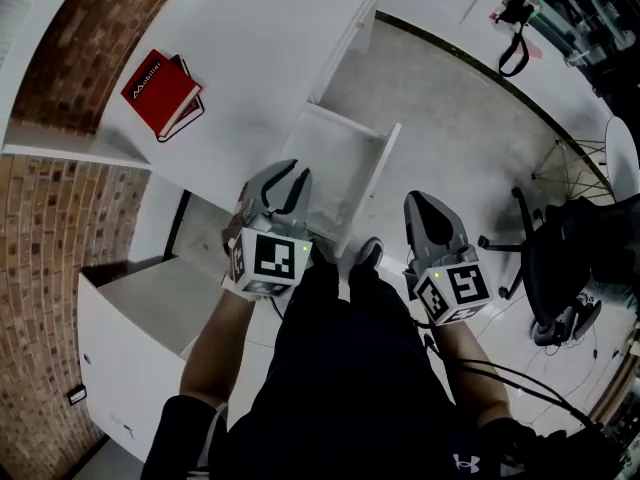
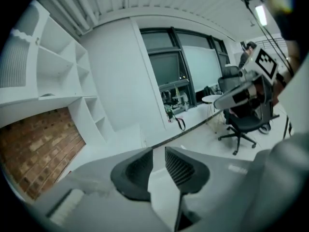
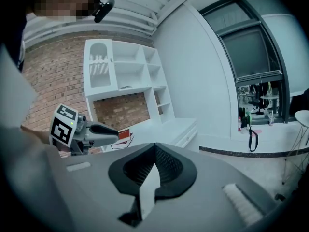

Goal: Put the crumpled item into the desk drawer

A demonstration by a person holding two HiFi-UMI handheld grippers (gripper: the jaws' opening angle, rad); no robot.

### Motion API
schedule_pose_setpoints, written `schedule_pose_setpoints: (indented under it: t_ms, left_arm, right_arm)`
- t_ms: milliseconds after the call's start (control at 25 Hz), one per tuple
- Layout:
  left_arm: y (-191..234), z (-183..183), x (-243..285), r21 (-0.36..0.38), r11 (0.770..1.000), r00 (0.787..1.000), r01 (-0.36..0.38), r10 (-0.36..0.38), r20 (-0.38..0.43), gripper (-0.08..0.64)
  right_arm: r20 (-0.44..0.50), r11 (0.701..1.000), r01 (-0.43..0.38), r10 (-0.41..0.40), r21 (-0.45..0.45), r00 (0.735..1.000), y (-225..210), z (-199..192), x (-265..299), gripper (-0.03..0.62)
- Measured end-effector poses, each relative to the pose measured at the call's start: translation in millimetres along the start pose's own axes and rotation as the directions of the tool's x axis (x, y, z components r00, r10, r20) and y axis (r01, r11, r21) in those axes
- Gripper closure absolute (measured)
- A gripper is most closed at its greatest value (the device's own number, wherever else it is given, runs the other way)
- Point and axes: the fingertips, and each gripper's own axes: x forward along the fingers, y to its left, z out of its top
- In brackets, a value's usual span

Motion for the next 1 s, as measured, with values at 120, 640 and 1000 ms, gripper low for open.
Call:
schedule_pose_setpoints:
  t_ms: [120, 640, 1000]
  left_arm:
    - [14.5, 34.2, -22.8, -0.074, 0.996, 0.994, -0.042, 0.049, 0.094, 0.472]
    - [28.4, 113.3, -77.7, -0.165, 0.983, 0.945, -0.076, 0.124, 0.303, 0.474]
    - [43.2, 123.3, -81.3, -0.158, 0.983, 0.926, -0.095, 0.146, 0.347, 0.474]
  right_arm:
    - [0.039, 1.0, -0.003, 0.004, -0.02, 0.999, 3.5, 17.2, -2.6, 0.589]
    - [0.193, 0.994, 0.007, 0.014, -0.107, 0.981, 17.2, 86.8, -16.3, 0.589]
    - [0.28, 0.979, 0.046, 0.011, -0.197, 0.96, 16.9, 124.8, -22.4, 0.589]
